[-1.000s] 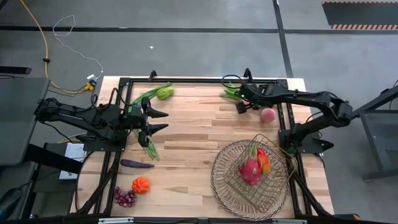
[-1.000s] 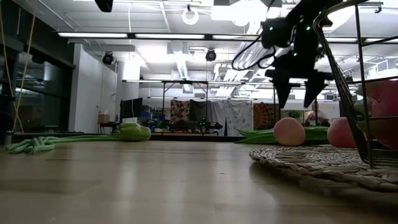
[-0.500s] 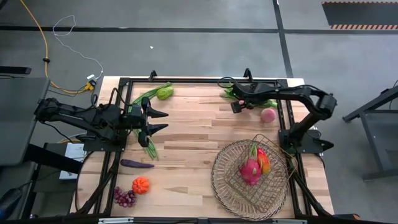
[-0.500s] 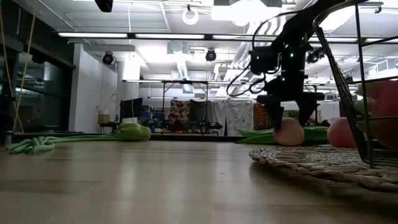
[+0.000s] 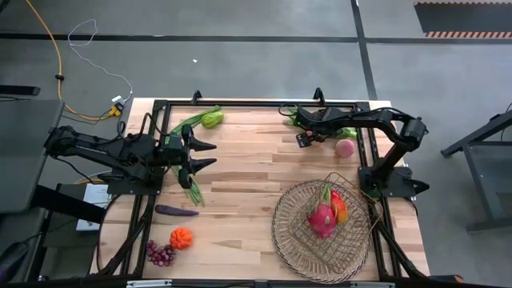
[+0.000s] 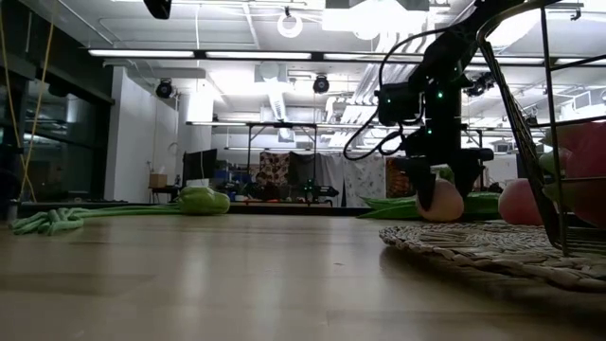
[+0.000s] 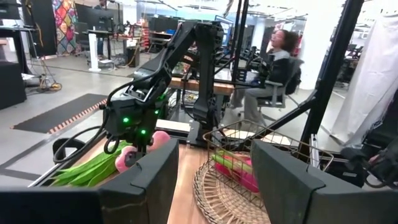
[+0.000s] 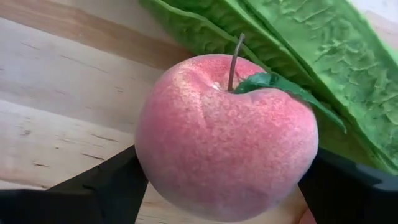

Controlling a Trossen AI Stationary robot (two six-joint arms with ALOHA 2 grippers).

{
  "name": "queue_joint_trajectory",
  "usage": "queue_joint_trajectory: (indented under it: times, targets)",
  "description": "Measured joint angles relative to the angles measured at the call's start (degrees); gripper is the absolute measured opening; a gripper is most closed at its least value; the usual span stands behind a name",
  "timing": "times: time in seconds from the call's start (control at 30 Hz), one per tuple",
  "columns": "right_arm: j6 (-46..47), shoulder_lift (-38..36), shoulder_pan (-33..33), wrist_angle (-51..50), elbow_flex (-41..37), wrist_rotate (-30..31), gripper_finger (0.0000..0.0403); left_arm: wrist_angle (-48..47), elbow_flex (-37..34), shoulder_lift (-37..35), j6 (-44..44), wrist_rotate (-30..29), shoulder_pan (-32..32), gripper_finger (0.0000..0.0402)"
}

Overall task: Build produce basket
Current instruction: Put the left peach into the wire basket

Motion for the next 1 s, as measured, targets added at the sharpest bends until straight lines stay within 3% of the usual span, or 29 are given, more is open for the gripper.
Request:
queue_joint_trajectory:
  times: [0.17,0.33,0.6,0.87,1.0]
  targets:
    - [-4.37,-4.73,2.31,-0.08,0.0,0.03,0.0309,-0.18,0.0,0.0,0.0,-2.56,0.02,0.0191]
    - [-9.69,-15.53,7.42,2.49,0.0,0.01,0.0309,-0.03,0.0,0.01,0.0,-3.2,0.01,0.0191]
    - [-19.67,-31.47,15.59,21.43,0.0,-2.44,0.0309,0.98,0.0,0.02,-0.45,-3.36,0.0,0.0191]
    - [-23.64,-31.69,20.24,42.12,0.02,-15.34,0.0309,5.04,0.02,0.02,-4.68,0.08,0.02,0.0191]
    - [-25.97,-28.95,25.66,46.81,0.07,-15.61,0.0309,4.88,0.02,0.02,-4.52,0.99,0.01,0.0191]
